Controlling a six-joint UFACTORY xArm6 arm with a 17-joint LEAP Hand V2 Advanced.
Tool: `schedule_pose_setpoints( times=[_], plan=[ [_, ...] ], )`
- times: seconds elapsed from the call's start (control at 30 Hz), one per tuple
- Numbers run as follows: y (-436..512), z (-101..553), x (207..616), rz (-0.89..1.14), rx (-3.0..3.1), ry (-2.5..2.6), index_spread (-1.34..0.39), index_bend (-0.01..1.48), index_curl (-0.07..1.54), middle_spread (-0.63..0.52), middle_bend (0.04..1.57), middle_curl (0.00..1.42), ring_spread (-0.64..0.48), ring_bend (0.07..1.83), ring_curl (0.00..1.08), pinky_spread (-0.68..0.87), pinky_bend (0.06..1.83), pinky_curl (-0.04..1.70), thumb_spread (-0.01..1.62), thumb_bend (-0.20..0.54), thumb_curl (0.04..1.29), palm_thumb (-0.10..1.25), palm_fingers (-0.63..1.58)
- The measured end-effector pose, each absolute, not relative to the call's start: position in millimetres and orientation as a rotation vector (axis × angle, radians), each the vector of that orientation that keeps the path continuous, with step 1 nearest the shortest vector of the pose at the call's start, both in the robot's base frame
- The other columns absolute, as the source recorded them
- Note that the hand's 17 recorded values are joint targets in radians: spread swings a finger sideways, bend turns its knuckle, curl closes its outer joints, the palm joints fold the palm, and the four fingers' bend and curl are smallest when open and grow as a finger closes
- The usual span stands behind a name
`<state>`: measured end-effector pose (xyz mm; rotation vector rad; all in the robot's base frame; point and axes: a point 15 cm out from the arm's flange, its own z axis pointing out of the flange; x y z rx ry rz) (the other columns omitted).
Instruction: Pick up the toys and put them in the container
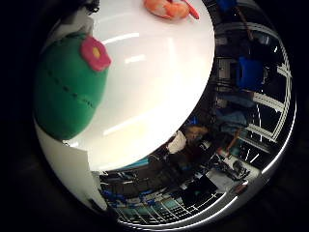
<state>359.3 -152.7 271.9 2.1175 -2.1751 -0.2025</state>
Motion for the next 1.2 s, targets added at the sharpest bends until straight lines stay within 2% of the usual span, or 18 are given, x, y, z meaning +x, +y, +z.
schedule_pose_setpoints(
  times=[0.33, 0.57, 0.8, 1.2],
  plan=[
    [-115.5, 420.3, 349.8, -0.085, 2.260, -2.164, -0.25, 1.06, 0.86, -0.17, 1.28, 0.84, -0.24, 1.36, 0.75, -0.20, 1.33, 0.83, 1.11, -0.012, 0.59, 1.03, 1.07],
    [-66.8, 493.4, 349.8, -0.001, 2.374, -2.085, -0.25, 1.06, 0.87, -0.17, 1.27, 0.85, -0.24, 1.35, 0.76, -0.20, 1.29, 0.89, 1.12, -0.012, 0.60, 1.03, 1.07],
    [3.7, 497.4, 378.3, -0.001, 2.456, -1.992, -0.26, 1.04, 0.88, -0.18, 1.27, 0.85, -0.24, 1.35, 0.77, -0.20, 1.26, 0.93, 1.12, -0.012, 0.61, 1.03, 1.08],
    [115.2, 441.5, 433.9, -0.024, 2.548, -1.858, -0.26, 1.03, 0.89, -0.18, 1.26, 0.86, -0.24, 1.35, 0.78, -0.22, 1.23, 0.99, 1.12, -0.012, 0.62, 1.02, 1.08]
  ],
)
